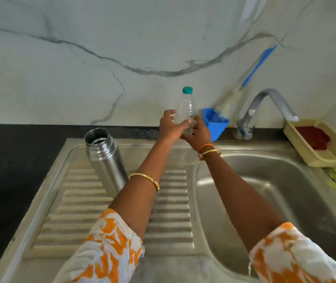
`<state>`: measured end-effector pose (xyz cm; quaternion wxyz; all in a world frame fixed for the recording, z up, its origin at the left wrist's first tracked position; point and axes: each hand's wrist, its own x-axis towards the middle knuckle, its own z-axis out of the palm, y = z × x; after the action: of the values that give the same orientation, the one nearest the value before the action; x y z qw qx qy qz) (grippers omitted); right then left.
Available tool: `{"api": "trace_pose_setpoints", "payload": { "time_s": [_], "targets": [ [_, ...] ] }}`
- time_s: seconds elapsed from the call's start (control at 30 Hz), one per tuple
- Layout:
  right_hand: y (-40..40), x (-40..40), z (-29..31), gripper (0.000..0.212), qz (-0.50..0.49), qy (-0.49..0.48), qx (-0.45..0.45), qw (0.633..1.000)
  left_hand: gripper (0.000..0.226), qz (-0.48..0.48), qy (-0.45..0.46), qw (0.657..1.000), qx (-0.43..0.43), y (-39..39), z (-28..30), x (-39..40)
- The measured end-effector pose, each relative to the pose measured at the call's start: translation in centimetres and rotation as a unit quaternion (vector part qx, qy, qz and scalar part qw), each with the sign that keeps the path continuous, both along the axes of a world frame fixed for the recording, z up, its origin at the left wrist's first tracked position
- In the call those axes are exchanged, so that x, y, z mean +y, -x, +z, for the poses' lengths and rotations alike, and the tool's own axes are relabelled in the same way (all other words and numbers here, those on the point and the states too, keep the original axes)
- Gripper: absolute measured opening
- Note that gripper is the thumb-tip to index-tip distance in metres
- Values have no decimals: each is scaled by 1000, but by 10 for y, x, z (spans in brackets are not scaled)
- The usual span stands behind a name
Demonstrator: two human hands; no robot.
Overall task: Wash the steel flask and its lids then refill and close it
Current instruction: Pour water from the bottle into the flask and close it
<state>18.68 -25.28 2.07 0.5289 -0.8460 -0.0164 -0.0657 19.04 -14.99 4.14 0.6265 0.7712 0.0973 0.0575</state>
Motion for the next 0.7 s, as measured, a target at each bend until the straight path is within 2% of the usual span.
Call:
{"api": "trace_pose_setpoints", "payload": {
  "time_s": [0.23,0.47,0.6,0.7],
  "targets": [
    [-83,14,-45,68,-10,-60,-10,998,59,30,-23,999,26,-70,-24,9],
    [-83,16,-52,65,-15,-52,-15,998,65,18,-52,998,32,-75,-34,12],
    [-75,17,-41,71,-20,-31,21,999,76,19,-100,994,38,-67,-26,14],
    [-66,15,-28,77,-30,-4,49,998,71,18,-142,989,33,-53,-15,15]
  ]
}}
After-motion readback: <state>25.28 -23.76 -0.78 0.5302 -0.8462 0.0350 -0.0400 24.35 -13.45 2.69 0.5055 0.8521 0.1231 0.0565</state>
